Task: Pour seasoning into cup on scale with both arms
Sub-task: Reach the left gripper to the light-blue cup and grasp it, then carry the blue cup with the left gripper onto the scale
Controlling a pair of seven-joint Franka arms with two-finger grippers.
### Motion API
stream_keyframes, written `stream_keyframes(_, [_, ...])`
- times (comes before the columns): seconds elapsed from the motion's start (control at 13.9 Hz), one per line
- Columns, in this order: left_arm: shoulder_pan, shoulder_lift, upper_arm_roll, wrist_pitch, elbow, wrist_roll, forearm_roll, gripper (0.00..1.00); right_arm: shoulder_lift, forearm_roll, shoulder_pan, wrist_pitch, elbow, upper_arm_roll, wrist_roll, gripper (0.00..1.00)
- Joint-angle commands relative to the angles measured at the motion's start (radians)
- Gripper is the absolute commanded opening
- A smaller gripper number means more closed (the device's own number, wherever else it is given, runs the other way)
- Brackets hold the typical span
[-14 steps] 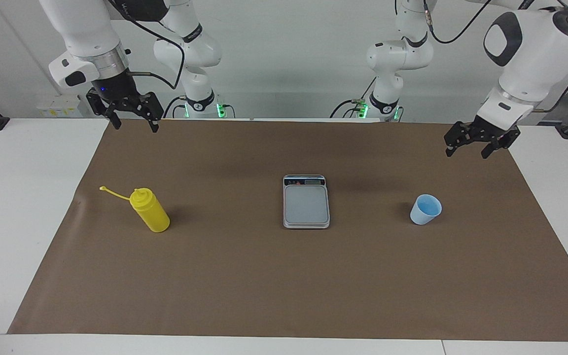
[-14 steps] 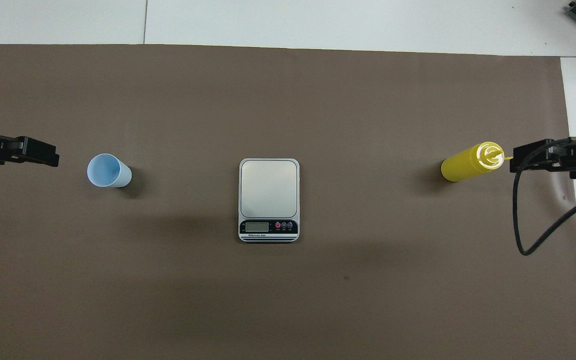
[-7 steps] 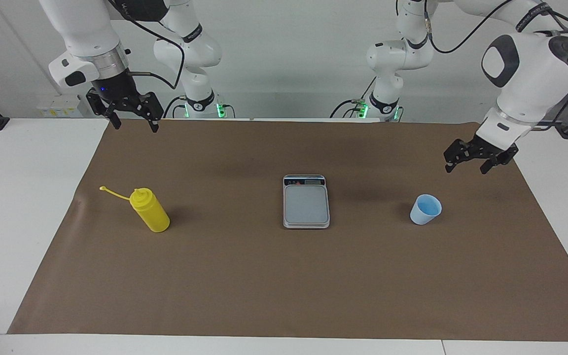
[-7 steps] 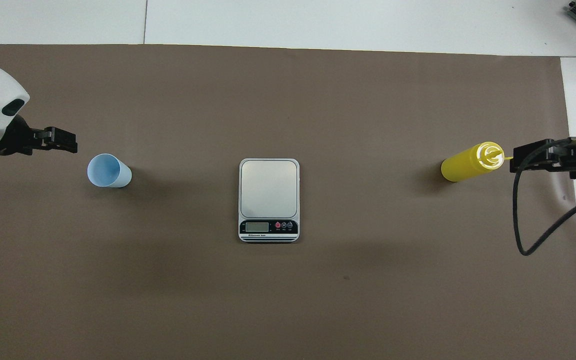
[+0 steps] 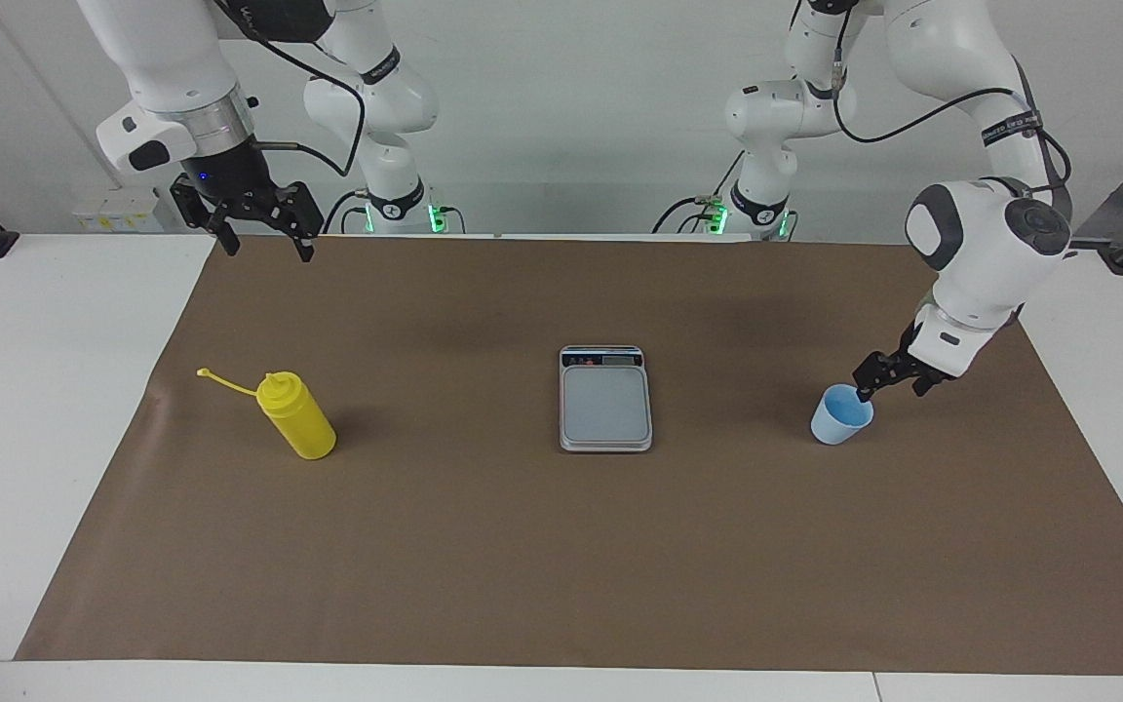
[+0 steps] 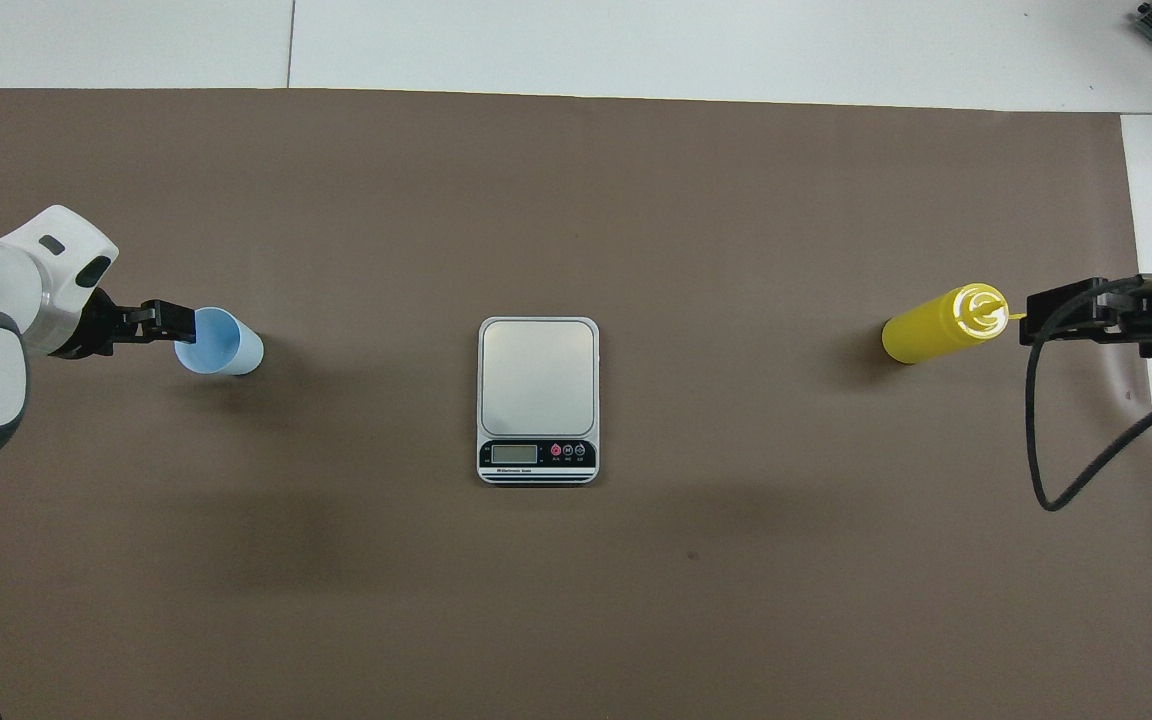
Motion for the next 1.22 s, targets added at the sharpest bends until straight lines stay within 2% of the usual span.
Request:
stream_keyframes(0.0, [-0.019,-0.067,-0.001,0.1,-0.125,-0.037,0.004,1.0,0.002,0.011,-0.015,-0.016,0.006,0.011,0.006,1.0])
stream_keyframes(0.14, [-0.019,-0.067,-0.003,0.143,-0.155,-0.036,0.004,1.0,0.002,0.013,-0.015,-0.016,0.006,0.011,0.004,1.0])
stream_keyframes(0.43, [-0.019,-0.032,-0.003,0.172,-0.155,-0.036,0.004,1.0,0.002,0.013,-0.015,-0.016,0.006,0.011,0.006,1.0])
stream_keyframes(0.57, [-0.02,-0.029,-0.003,0.175,-0.154,-0.037,0.002,0.54,0.002,0.013,-0.015,-0.014,0.006,0.011,0.004,1.0])
stream_keyframes(0.72, [-0.034,-0.014,-0.003,0.192,-0.152,-0.037,0.002,0.22,0.002,0.013,-0.015,-0.016,0.006,0.011,0.006,1.0])
stream_keyframes(0.79, [-0.036,-0.009,-0.003,0.195,-0.148,-0.036,0.002,0.02,0.002,0.011,-0.015,-0.016,0.006,0.011,0.004,1.0])
stream_keyframes(1.0, [-0.037,0.005,-0.003,0.165,-0.102,-0.03,0.004,0.0,0.002,0.013,-0.015,-0.016,0.006,0.009,0.006,1.0])
stream_keyframes(1.15, [-0.039,0.029,-0.003,0.072,-0.007,-0.028,0.004,0.0,0.002,0.013,-0.015,-0.016,0.006,0.011,0.006,1.0])
